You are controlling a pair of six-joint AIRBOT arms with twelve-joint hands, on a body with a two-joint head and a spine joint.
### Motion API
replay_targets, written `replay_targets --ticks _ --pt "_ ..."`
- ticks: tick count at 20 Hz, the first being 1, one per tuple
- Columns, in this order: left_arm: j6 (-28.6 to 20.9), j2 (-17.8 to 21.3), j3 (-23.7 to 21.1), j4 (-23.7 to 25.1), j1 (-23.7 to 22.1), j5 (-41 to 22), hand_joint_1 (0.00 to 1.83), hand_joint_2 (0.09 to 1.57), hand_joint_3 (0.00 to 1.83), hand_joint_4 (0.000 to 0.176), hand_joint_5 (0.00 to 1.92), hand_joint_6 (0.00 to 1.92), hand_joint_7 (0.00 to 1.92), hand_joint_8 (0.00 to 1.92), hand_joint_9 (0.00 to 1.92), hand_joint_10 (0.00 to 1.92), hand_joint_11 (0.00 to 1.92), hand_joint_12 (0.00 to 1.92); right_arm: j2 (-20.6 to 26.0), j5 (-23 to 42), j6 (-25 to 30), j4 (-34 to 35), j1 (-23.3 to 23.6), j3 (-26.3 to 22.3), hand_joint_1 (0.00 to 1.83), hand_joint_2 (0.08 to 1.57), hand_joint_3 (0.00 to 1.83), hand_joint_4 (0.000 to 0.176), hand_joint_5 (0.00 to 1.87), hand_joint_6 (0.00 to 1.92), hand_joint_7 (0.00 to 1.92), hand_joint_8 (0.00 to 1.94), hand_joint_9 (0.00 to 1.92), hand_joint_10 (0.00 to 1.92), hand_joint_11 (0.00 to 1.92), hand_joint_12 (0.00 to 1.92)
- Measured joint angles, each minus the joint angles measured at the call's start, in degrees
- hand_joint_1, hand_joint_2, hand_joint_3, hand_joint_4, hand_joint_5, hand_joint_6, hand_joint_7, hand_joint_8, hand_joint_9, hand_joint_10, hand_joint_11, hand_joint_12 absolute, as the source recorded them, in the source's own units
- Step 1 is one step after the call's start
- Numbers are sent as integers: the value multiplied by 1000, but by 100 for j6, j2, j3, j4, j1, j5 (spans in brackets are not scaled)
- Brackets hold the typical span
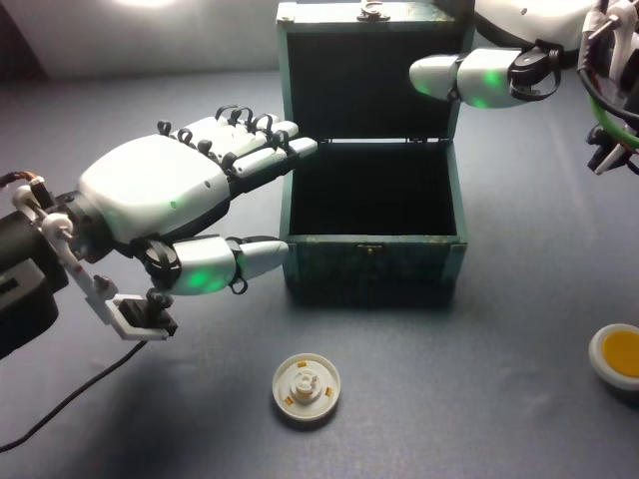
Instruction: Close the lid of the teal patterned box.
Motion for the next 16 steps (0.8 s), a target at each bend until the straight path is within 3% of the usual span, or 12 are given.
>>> replay_targets --ticks 1,2,3,4,5,7,8,9,11,13,15,16 --pt "-4 -17 0 17 0 -7 160 1385 0 7 65 1 0 0 0 0 0 371 0 35 2 -11 42 0 272 1358 1 0 297 458 605 279 418 1126 284 1761" --pt "-26 -26 0 35 0 -7 151 1388 2 13 57 0 0 0 0 0 0 357 0 46 -2 -13 42 0 282 1361 0 0 174 867 504 721 438 1405 400 1849" --pt "-39 -35 0 55 0 -9 155 1387 1 26 52 0 0 0 0 0 0 323 0 90 0 -13 42 -2 278 1361 0 0 91 1015 424 929 408 1476 403 1869" --pt "-39 -35 0 39 0 -4 137 1385 0 17 47 0 0 0 0 0 0 327 0 74 0 -9 42 -4 249 1360 0 0 41 1164 348 1100 383 1571 404 1911" --pt "-39 -35 0 33 0 -9 102 1379 0 33 28 1 0 0 0 0 0 334 2 44 -2 9 42 -33 246 1339 0 0 39 1225 322 1143 370 1566 376 1919" --pt "-48 -35 0 37 0 -9 93 1377 0 33 27 2 0 0 0 0 0 343 11 22 -7 4 39 -127 272 1314 0 0 83 1134 296 1151 360 1605 401 1921" --pt "-63 -35 0 39 0 -9 136 1378 0 29 35 5 0 0 0 0 0 347 26 28 -7 -13 39 -188 291 1316 0 0 81 1178 297 1365 370 1731 445 1921" --pt "-76 -35 0 37 0 -11 135 1380 0 26 34 2 0 0 0 0 0 431 44 44 -9 -37 39 -278 267 1308 0 0 95 1072 314 1236 374 1588 421 1895" --pt "-81 -33 0 31 0 -13 145 1375 0 23 37 3 0 0 0 0 0 422 94 70 -17 -109 37 -426 266 1321 2 0 112 1044 307 1197 352 1567 397 1886" --pt "-83 -33 0 -46 0 -17 144 1370 0 22 40 2 0 0 0 0 0 260 151 79 -13 -173 35 -599 281 1330 1 0 115 1074 303 1224 336 1595 373 1918" --pt "-83 -31 0 -120 22 -70 98 1362 0 42 21 1 0 0 0 0 0 135 260 103 -13 -306 35 -765 284 1337 0 0 92 1117 337 1367 382 1722 440 1921" --pt "-81 -20 0 -155 61 -109 106 1366 1 43 21 2 0 0 0 0 0 109 339 164 -11 -363 35 -846 275 1334 0 0 82 1186 336 1387 396 1745 455 1921"
